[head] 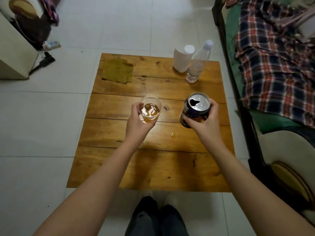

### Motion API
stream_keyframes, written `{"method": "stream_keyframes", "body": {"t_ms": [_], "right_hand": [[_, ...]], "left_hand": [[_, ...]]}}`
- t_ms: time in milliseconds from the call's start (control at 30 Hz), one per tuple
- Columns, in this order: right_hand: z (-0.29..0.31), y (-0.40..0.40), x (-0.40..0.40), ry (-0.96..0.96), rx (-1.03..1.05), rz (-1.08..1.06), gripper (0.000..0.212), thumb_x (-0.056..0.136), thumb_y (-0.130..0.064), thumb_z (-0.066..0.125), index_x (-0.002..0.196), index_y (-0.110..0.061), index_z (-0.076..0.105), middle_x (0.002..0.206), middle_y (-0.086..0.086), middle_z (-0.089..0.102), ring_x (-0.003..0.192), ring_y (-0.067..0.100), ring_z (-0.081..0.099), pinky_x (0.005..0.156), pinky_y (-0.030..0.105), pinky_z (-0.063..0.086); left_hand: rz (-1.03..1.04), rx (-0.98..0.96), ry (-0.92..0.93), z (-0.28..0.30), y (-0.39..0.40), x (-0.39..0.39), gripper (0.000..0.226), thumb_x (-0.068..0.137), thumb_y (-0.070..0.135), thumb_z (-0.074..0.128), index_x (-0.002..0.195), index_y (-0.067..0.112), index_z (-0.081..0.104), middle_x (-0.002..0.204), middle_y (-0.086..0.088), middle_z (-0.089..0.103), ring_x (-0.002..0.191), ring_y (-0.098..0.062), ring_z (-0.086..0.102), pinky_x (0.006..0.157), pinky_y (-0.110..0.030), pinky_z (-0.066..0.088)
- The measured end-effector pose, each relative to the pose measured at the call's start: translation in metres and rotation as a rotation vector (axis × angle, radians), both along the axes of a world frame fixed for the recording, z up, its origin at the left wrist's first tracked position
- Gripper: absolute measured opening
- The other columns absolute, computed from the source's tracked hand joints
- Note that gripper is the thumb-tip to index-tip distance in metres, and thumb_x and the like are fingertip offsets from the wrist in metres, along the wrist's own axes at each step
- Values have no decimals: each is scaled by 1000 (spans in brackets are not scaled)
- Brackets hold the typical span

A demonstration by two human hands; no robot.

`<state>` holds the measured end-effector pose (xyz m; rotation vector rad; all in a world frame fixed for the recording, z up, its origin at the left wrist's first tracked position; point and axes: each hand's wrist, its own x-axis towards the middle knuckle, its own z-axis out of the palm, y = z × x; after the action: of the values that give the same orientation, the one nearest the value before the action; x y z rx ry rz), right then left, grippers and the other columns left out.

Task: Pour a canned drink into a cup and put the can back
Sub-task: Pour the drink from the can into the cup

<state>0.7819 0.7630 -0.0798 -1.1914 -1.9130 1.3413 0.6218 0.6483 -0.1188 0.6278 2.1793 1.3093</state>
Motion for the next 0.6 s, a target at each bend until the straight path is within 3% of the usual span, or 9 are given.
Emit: {"method": "stream_keyframes", "body": {"t_ms": [167,267,433,533,600], "right_hand": [[-34,0,-4,-26,7,-11,79,67,-15,80,129,-19,32,112,-21,44,111,3,45,92,12,37],[-54,0,-7,-21,-1,-24,79,67,-14,80,130,-19,32,110,-23,43,110,2,46,95,15,38],[-88,-2,-11,-13,-8,-37,79,66,-14,80,126,-25,30,110,-26,41,103,-11,45,91,9,35],[-104,-2,-13,-4,-5,-32,78,66,-13,80,126,-25,30,112,-24,41,107,-4,46,95,13,37],[-113,-3,-13,1,-12,-27,79,66,-13,80,128,-21,31,116,-19,43,113,2,46,100,18,38]], "left_hand": [[2,-55,-18,-51,3,-1,71,70,22,79,127,25,38,114,11,49,104,-9,49,88,-28,46],[3,-81,-32,-80,4,-4,70,70,19,79,127,24,39,117,9,50,107,-9,47,89,-27,44],[22,-94,-83,-123,8,-12,69,68,14,79,125,24,40,112,10,51,107,-12,51,88,-28,44],[21,-89,-95,-147,10,-16,71,66,13,80,123,28,41,114,11,51,112,-15,53,96,-35,47],[21,-97,-84,-157,11,-16,71,68,14,80,126,25,41,115,11,51,109,-10,50,91,-28,43]]}}
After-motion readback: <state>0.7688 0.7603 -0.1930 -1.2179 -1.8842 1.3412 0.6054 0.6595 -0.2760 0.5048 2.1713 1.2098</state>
